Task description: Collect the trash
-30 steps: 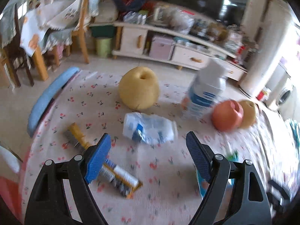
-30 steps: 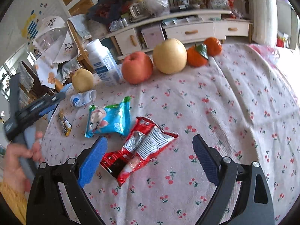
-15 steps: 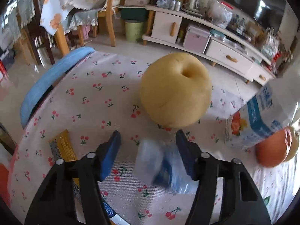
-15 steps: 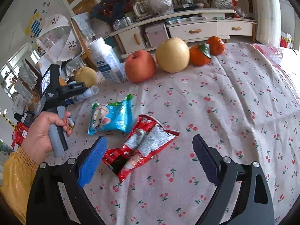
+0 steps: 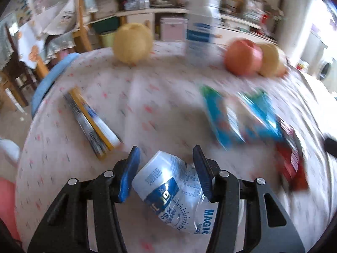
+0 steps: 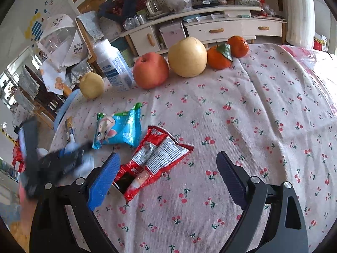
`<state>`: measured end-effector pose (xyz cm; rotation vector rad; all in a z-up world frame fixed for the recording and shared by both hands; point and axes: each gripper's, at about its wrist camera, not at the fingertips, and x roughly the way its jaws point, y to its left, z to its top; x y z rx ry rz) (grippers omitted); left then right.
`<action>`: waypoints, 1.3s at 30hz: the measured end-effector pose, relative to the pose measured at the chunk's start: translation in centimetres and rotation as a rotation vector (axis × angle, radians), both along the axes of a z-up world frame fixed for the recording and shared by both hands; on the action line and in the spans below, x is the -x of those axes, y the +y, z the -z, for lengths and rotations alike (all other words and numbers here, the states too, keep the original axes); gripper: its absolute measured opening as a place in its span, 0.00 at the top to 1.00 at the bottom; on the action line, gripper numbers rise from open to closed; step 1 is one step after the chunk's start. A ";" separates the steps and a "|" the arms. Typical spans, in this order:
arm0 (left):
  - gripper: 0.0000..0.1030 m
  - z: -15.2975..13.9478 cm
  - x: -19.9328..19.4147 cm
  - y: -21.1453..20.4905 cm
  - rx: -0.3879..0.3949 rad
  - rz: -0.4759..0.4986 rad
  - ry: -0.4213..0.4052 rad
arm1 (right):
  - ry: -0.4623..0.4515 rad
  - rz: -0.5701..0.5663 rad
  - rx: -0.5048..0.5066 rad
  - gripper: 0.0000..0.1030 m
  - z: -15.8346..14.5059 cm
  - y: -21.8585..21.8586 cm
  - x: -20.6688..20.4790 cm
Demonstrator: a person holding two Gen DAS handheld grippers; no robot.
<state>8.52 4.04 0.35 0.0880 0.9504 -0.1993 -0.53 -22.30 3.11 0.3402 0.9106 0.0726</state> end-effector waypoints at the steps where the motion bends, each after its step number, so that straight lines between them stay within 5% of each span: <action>1: 0.48 -0.1 1.0 0.2 0.033 0.019 0.013 | 0.008 -0.002 0.000 0.11 0.1 0.0 0.0; 3: 0.48 -0.9 2.2 0.9 0.080 0.016 0.009 | 0.021 -0.013 -0.010 0.11 0.4 0.1 0.0; 9: 0.46 -3.9 0.2 4.5 0.040 -0.154 -0.108 | 0.042 -0.012 -0.016 0.11 1.0 0.1 -0.3; 19: 0.44 -0.6 -7.1 8.3 0.004 -0.383 0.012 | 0.060 -0.058 -0.015 0.11 1.7 1.6 -1.2; 28: 0.40 -0.2 -9.0 8.2 -0.044 -0.392 0.012 | 0.065 -0.088 -0.012 0.11 2.4 2.6 -2.2; 34: 0.59 -0.3 -7.9 7.5 -0.030 -0.329 -0.017 | 0.037 -0.124 -0.017 0.10 2.7 3.6 -2.6; 39: 0.60 -0.4 -5.6 6.3 -0.015 -0.211 -0.015 | 0.000 -0.232 0.021 0.10 2.4 5.9 -2.3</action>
